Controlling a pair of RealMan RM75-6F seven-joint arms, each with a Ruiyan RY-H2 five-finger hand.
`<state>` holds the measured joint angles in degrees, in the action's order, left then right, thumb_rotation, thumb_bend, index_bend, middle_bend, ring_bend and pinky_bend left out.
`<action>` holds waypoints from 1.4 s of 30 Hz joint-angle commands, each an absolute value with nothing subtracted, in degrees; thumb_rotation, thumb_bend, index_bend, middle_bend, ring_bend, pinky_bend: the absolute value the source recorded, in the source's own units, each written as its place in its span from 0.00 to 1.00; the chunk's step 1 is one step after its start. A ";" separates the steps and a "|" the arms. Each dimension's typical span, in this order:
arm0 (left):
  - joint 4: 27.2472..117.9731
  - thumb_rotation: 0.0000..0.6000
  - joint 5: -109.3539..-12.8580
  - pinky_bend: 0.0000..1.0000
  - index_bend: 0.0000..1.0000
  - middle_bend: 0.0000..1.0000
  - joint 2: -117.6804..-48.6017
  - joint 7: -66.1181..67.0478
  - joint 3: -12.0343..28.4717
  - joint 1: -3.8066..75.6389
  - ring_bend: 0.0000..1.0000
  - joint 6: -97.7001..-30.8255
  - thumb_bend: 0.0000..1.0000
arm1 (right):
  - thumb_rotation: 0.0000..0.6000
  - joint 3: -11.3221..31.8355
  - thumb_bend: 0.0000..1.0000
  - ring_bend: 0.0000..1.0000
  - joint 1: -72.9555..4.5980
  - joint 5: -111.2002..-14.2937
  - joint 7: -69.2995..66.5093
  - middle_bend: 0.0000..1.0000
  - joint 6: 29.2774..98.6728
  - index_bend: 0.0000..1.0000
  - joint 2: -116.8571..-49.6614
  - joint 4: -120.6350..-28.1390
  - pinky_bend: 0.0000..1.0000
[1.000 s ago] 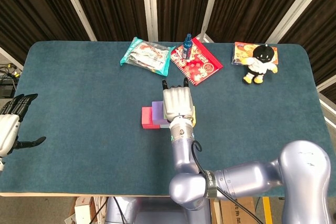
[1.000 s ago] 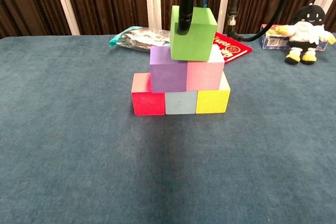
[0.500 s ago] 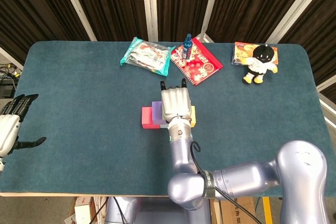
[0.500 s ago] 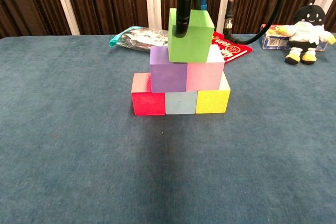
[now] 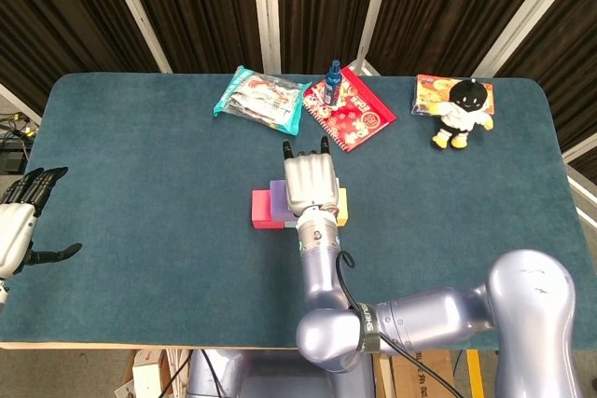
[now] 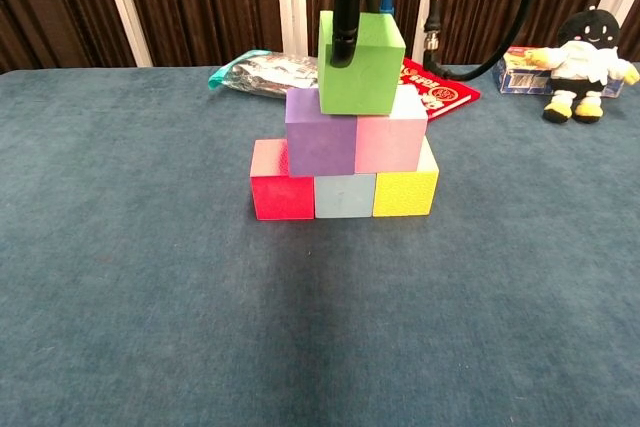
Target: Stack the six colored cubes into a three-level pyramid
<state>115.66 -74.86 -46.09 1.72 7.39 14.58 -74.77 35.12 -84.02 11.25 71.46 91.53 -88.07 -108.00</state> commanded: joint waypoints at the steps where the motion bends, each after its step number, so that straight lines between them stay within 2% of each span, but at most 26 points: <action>1: 115.67 1.00 -74.89 0.09 0.00 0.07 -46.09 1.72 7.39 14.58 0.04 -74.78 0.13 | 1.00 35.06 0.29 0.34 -84.03 11.30 71.71 0.42 91.67 0.00 -88.17 -107.97 0.04; 42: 115.61 1.00 -75.11 0.09 0.00 0.07 -46.10 1.77 7.20 14.63 0.04 -74.54 0.13 | 1.00 35.11 0.29 0.34 -83.14 10.32 72.92 0.42 91.58 0.00 -89.04 -107.34 0.04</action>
